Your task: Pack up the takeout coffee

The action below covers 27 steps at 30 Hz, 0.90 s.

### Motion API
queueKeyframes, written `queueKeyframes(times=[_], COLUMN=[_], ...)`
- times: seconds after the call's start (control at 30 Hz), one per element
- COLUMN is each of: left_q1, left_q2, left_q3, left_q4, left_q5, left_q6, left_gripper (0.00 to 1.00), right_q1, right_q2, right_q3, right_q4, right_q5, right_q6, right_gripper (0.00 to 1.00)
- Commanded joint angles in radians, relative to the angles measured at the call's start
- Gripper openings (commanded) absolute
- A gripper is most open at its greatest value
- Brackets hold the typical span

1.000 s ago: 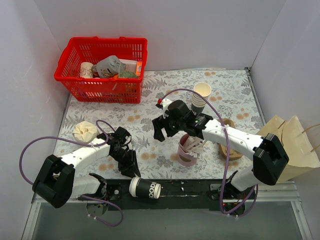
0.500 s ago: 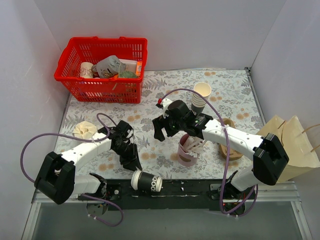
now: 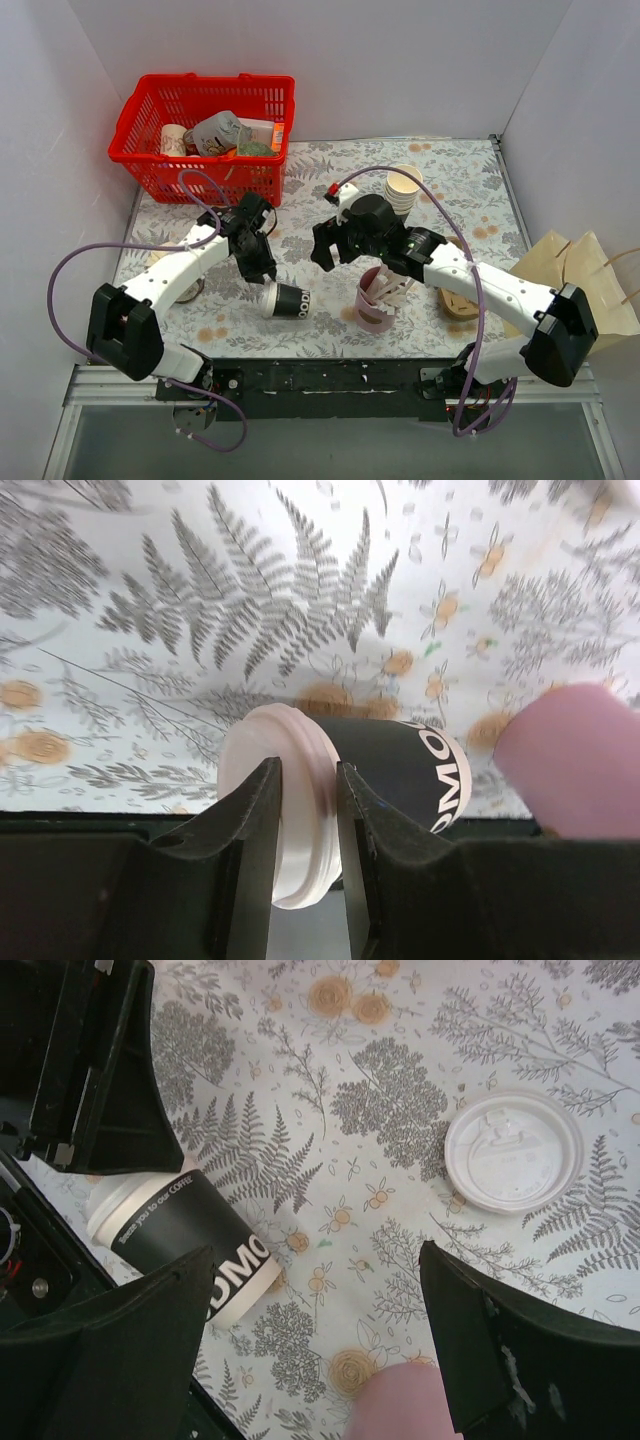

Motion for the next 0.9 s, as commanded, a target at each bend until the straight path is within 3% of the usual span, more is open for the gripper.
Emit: queueKeyframes(times=[0.0,0.37,0.87], left_q1=[0.004,0.004,0.002], left_q2=[0.005,0.138,0.343], left_q3=[0.141,0.407,0.533], left_q4=[-0.093,-0.36,-0.36], left_q5=[-0.263,-0.749,-0.84], left_q6=[-0.012,0.005,0.065], left_gripper=[0.0,0.0,0.01], right_q1=[-0.006,-0.011,-0.029], right_q2=[-0.061,-0.098,-0.181], right_q3=[-0.016,-0.055,-0.114], right_q4=[0.097,0.111,0.083], right_q5=[0.036,0.048,0.142], right_q6=[-0.003,-0.003,-0.04], right_gripper=[0.9,0.9,0.91])
